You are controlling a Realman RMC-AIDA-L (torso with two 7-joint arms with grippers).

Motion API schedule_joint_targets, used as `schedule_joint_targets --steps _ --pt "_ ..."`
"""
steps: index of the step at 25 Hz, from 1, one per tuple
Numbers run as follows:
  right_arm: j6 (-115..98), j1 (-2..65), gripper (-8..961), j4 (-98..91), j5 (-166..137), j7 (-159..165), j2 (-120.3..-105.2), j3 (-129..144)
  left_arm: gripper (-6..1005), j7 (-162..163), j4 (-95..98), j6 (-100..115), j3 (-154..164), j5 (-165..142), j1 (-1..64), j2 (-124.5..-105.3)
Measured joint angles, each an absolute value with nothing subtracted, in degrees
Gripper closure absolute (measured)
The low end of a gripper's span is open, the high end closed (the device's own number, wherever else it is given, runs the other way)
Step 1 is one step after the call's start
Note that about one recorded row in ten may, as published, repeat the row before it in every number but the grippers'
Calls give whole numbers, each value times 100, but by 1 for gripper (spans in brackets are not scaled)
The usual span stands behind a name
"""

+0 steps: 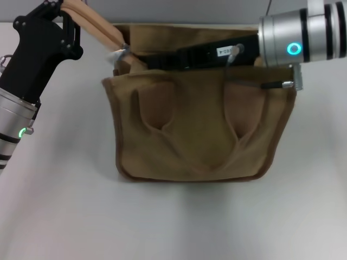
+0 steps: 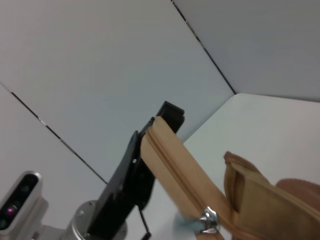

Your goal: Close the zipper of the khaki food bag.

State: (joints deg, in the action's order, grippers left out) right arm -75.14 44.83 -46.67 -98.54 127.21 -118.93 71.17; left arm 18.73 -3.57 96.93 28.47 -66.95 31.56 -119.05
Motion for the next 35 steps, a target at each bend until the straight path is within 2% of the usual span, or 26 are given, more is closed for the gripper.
schedule_joint_targets --steps 10,25,30,33,35 --pt "-7983 4336 910 -4656 -9830 12383 -11849 6523 918 1880 -360 9705 2781 -6707 3104 -11896" --pt "-7834 5286 817 -3778 -9824 12394 -11923 6456 916 1881 -373 9761 2814 -6743 3176 -11918" --pt "-7612 5504 597 -3632 -9820 12482 -11948 6688 915 1881 -396 9863 2829 -6744 3190 -11918" --pt "-7603 5619 561 -3527 -9816 12580 -11953 6815 915 1881 -397 9874 2830 -6745 3190 -11918" --pt "-7603 5644 607 -3510 -9813 12613 -11953 6897 915 1881 -397 9875 2831 -6745 3190 -11918"
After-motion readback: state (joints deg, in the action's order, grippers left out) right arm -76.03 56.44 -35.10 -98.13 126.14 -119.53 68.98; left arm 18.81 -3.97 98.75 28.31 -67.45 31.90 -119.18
